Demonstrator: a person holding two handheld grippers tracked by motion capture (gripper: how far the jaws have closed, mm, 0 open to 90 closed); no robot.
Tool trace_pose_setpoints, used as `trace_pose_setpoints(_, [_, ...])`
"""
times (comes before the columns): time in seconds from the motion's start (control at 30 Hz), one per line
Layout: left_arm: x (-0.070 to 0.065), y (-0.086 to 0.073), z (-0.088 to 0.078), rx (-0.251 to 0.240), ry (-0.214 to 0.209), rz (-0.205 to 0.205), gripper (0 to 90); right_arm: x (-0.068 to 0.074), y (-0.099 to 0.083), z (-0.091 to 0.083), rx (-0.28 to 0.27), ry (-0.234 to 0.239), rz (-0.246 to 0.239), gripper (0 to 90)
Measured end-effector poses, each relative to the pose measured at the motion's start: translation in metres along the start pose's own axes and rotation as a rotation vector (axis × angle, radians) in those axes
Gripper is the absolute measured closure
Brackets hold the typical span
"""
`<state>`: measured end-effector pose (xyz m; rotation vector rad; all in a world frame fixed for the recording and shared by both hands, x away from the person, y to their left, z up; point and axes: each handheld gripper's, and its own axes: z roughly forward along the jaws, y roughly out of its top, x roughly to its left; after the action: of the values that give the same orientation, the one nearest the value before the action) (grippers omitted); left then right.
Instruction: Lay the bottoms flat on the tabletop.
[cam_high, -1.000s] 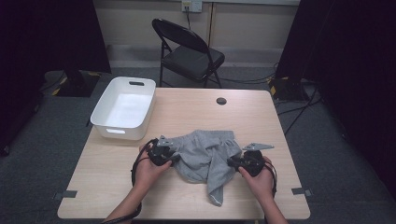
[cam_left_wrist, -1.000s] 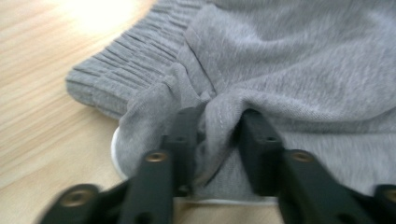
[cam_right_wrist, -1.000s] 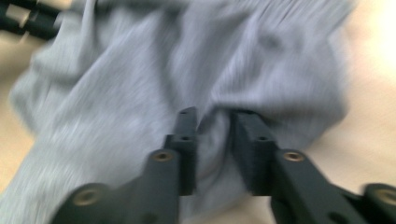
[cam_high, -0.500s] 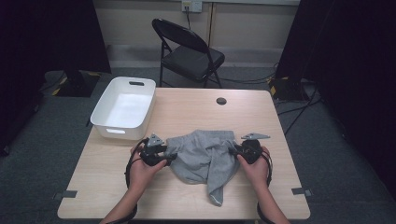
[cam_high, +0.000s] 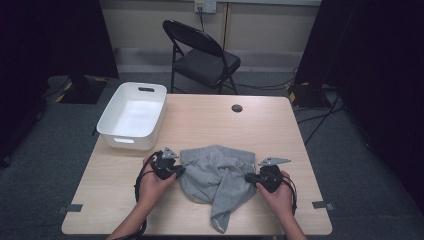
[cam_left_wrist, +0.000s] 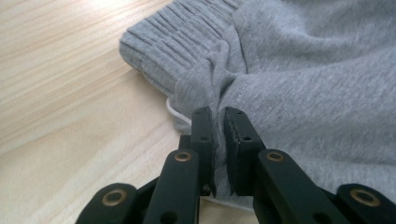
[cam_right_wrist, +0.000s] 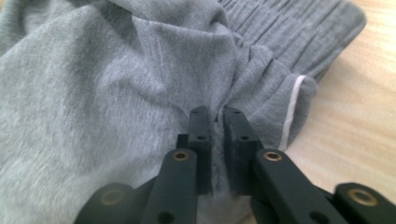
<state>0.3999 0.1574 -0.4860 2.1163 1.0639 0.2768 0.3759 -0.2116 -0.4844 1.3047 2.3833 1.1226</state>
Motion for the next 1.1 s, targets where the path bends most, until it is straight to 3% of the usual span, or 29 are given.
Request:
trace_pose_setpoints(0.07, [0.003, 0.001, -0.003, -0.034, 0.011, -0.019, 74.7, -0.002, 0.002, -0.008, -0.053, -0.022, 0.034, 67.9])
trace_pose_setpoints(0.13, [0.004, 0.002, -0.004, -0.049, 0.019, -0.025, 70.7, -0.004, 0.004, -0.011, -0.078, -0.034, 0.045, 67.0])
trace_pose_setpoints(0.2, [0.008, 0.008, -0.006, -0.090, 0.041, -0.050, 66.8, -0.012, 0.009, -0.014, -0.105, -0.079, 0.066, 64.2])
trace_pose_setpoints(0.43, [0.017, 0.017, 0.005, -0.097, 0.087, -0.072, 58.8, -0.029, 0.020, 0.009, -0.076, -0.141, 0.092, 62.8])
trace_pose_setpoints(0.53, [0.019, 0.018, 0.012, -0.092, 0.085, -0.078, 57.5, -0.034, 0.022, 0.018, -0.059, -0.150, 0.111, 61.7])
trace_pose_setpoints(0.77, [0.021, 0.017, 0.021, -0.053, 0.092, -0.071, 58.4, -0.034, 0.020, 0.024, -0.041, -0.140, 0.088, 62.4])
trace_pose_setpoints(0.9, [0.022, 0.016, 0.022, -0.046, 0.084, -0.083, 63.8, -0.033, 0.019, 0.024, -0.038, -0.139, 0.073, 70.3])
trace_pose_setpoints(0.97, [0.020, 0.017, 0.023, -0.035, 0.076, -0.073, 70.3, -0.032, 0.019, 0.024, -0.041, -0.126, 0.078, 79.3])
trace_pose_setpoints(1.1, [0.016, 0.020, 0.021, -0.007, 0.081, -0.064, 76.3, -0.032, 0.019, 0.024, -0.034, -0.120, 0.097, 81.5])
